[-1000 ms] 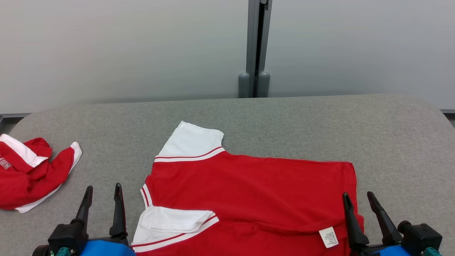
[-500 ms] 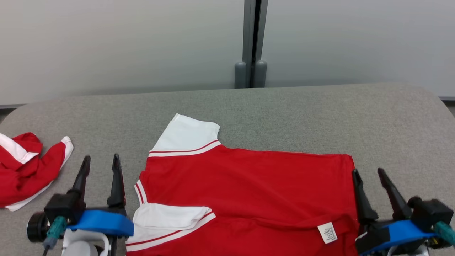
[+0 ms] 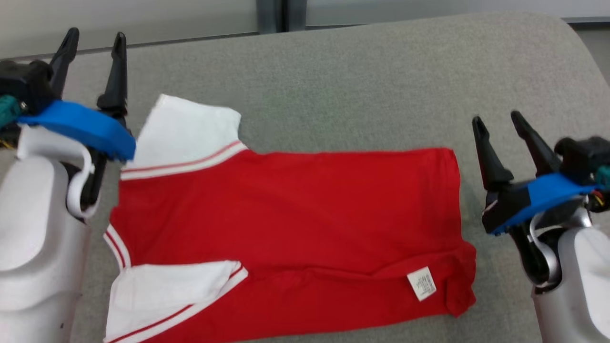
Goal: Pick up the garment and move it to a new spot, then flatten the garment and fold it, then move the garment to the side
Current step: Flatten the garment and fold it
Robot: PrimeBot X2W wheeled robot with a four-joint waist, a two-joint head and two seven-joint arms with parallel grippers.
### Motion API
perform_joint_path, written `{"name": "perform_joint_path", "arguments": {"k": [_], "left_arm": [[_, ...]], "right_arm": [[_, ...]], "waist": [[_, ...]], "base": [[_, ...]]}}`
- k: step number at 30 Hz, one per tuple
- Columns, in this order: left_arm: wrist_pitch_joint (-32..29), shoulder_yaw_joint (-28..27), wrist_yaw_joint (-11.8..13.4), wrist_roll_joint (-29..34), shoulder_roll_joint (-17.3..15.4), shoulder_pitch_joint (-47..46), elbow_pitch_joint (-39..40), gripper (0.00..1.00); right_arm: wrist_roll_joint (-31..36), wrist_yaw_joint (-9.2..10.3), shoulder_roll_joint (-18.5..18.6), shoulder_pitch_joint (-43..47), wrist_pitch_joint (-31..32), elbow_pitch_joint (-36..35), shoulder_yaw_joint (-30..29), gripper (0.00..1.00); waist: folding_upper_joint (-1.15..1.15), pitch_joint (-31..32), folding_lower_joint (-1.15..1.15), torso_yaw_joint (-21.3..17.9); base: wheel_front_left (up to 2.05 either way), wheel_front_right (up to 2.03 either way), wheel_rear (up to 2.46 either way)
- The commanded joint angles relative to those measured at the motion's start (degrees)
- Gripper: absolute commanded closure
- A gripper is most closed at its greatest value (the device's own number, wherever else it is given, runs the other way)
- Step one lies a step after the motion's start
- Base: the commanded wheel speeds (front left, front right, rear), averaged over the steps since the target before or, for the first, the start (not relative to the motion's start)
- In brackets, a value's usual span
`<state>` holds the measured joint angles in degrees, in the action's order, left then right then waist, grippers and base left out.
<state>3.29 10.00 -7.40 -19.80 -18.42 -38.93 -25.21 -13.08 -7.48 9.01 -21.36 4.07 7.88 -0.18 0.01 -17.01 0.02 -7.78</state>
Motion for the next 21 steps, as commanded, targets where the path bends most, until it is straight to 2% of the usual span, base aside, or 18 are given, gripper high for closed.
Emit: {"name": "perform_joint_path", "arguments": {"k": [1, 13, 21], "left_arm": [[-1.59, 2.20, -0.09, -1.67, -1.76, -3.72, -1.54, 0.00], [-9.20, 12.99, -0.09, -10.41, -6.76, -12.38, -12.32, 0.00], [-8.97, 17.53, -0.09, -14.57, -8.19, -12.33, -16.62, 0.00]], "right_arm": [[0.26, -0.03, -0.45, -2.43, 0.62, 0.57, 0.80, 0.00], [-0.94, -0.02, -1.02, -7.64, -0.50, 3.63, 3.39, 0.00], [-1.42, -0.02, -1.10, -8.80, -1.31, 4.48, 4.20, 0.00]], "waist": [[-0.01, -2.54, -0.02, -0.48], [-0.01, -9.57, -0.02, -4.07], [-0.01, -11.95, -0.02, -5.10]], "base": [[0.00, 0.00, 0.00], [0.00, 0.00, 0.00], [0.00, 0.00, 0.00]]}}
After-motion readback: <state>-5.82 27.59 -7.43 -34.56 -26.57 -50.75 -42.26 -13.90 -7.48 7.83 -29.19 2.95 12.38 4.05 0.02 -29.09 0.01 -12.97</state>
